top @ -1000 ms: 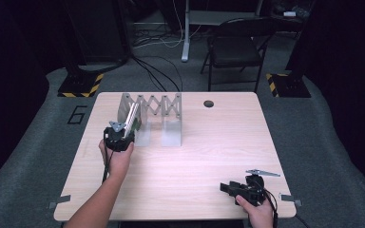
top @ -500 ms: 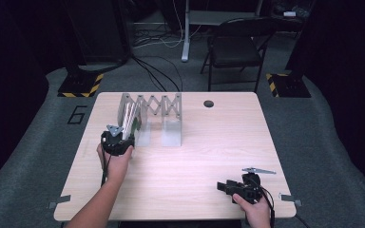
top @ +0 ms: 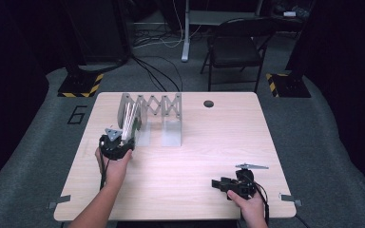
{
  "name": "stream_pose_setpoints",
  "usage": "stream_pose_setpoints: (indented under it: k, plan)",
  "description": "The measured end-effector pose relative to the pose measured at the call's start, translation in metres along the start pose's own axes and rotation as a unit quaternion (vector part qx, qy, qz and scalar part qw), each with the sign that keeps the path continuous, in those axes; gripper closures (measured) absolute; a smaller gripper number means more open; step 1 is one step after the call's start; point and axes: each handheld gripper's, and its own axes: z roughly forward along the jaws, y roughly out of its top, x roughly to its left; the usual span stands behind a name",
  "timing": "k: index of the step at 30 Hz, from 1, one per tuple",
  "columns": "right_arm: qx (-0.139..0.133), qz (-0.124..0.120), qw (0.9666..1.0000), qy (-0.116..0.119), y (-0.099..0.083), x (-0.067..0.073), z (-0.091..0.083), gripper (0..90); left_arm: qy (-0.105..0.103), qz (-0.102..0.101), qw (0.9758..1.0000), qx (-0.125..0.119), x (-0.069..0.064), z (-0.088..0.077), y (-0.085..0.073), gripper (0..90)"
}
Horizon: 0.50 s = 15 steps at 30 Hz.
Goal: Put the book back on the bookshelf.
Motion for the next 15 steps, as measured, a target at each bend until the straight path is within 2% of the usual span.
stream_pose_setpoints:
  k: [4,9,15]
  plan:
    - [0.003,-0.005,1.0000,0.004,0.003,0.002,0.005,42.8,-0.002,0.000,1.0000,0.006,0.001,-0.005,-0.004,48.0]
    - [0.012,-0.012,0.9998,0.009,0.007,0.005,0.012,42.8,-0.010,0.002,0.9999,0.003,0.001,-0.014,-0.008,47.3]
    - [0.019,-0.019,0.9996,0.012,0.010,0.008,0.018,42.8,-0.028,0.002,0.9996,-0.001,0.001,-0.026,-0.014,46.3]
